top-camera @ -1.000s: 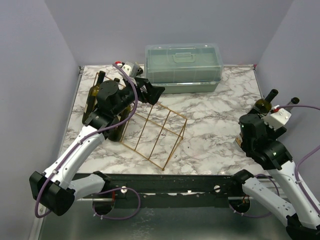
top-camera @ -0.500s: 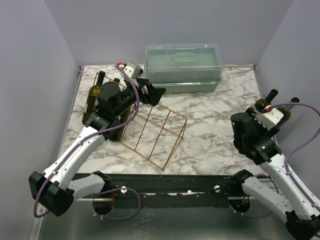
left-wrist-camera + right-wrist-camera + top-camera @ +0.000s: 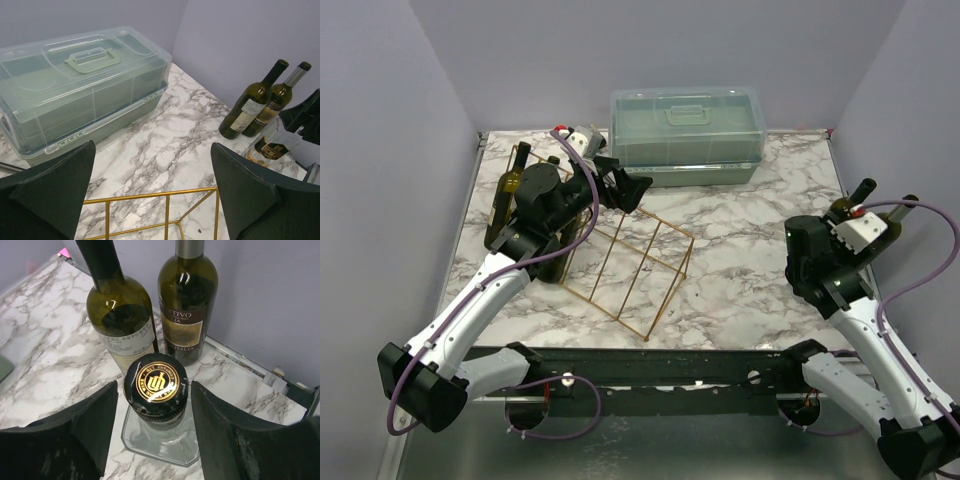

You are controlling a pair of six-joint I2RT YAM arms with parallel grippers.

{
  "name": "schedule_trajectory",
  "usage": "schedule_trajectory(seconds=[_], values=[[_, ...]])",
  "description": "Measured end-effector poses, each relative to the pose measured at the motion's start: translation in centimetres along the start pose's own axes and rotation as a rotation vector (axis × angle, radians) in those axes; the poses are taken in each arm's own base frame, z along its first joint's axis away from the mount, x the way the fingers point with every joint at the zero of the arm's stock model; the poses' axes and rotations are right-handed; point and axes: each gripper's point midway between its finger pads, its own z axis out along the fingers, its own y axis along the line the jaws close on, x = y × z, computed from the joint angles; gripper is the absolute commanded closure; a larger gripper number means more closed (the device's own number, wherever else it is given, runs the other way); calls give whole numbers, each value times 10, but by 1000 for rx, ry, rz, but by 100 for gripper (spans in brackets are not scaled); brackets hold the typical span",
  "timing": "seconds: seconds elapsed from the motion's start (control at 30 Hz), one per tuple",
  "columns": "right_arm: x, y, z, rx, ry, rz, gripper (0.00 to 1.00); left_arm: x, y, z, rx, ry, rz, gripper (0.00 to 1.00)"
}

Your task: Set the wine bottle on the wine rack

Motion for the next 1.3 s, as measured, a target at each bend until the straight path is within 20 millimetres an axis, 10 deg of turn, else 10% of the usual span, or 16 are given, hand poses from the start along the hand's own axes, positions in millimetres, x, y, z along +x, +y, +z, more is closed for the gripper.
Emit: schedule_trajectory(seconds=[0.47,1.07,1.3], values=[[5,11,-1,-72,56,-84,99,0,-5,0,27,1,-9,1],[-26,75,-89,-746,293,-125,99,37,-28,21,169,115,-145,1],[-30,76,-125,-906,391,-142,99,61,-79,23,300,180,-133,5]])
